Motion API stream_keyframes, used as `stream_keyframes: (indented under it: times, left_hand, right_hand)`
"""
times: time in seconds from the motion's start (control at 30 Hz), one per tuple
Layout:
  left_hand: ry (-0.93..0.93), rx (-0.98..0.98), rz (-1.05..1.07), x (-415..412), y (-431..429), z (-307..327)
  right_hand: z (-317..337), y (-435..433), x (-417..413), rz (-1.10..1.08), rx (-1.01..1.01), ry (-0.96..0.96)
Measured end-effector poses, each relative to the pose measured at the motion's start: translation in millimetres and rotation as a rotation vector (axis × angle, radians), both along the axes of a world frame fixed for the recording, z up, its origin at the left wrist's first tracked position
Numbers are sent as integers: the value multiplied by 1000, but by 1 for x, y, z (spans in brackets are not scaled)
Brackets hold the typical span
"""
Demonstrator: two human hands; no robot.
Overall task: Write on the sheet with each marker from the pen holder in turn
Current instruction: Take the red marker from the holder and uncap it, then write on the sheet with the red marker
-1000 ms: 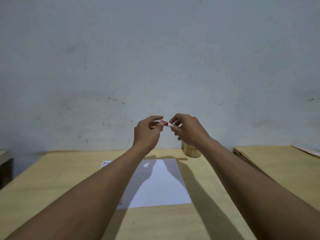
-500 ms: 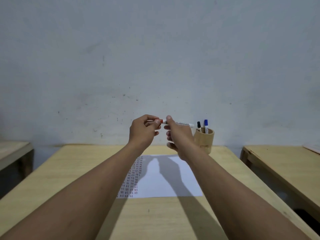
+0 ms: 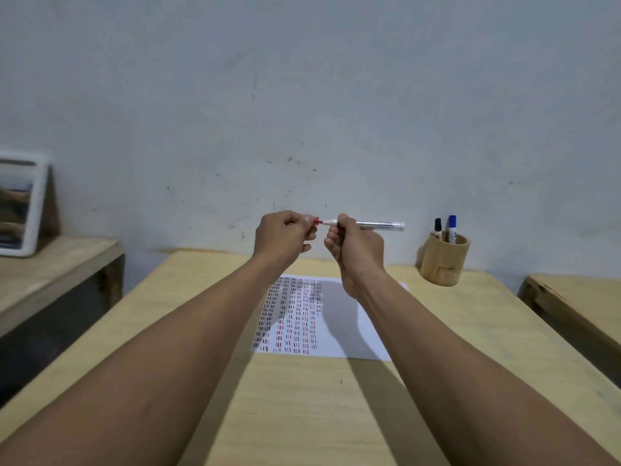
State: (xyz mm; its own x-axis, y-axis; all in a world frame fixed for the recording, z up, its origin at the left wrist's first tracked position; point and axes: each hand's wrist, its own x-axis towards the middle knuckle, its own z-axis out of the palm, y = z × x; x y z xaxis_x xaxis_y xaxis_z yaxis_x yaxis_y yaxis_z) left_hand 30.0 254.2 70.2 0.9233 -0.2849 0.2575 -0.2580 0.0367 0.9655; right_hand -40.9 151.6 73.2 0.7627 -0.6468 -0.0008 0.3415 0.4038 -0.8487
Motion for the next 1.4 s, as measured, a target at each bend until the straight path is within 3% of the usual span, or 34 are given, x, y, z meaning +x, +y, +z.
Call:
stream_keyframes:
  times: [0.27, 0.57, 0.8, 1.03, 1.23, 1.4]
  left_hand:
    - [-135, 459, 190, 32, 53, -37]
    - [-220, 835, 186, 45, 70, -91]
    - [-278, 950, 233, 38, 69, -92]
    - [-281, 940, 251, 10, 86, -97]
    - [-325, 1199, 138, 9, 102, -117]
    - [-348, 1236, 105, 8, 101, -120]
  right_hand:
    - [-21, 5, 7, 37, -152, 153]
    - [-41, 11, 12, 69, -280, 246]
    - [-49, 5, 9, 55, -406, 274]
    - [-65, -5, 1, -6, -730, 408]
    - [-87, -10, -17, -89, -838, 518]
    - [-101, -10, -22, -110, -881, 564]
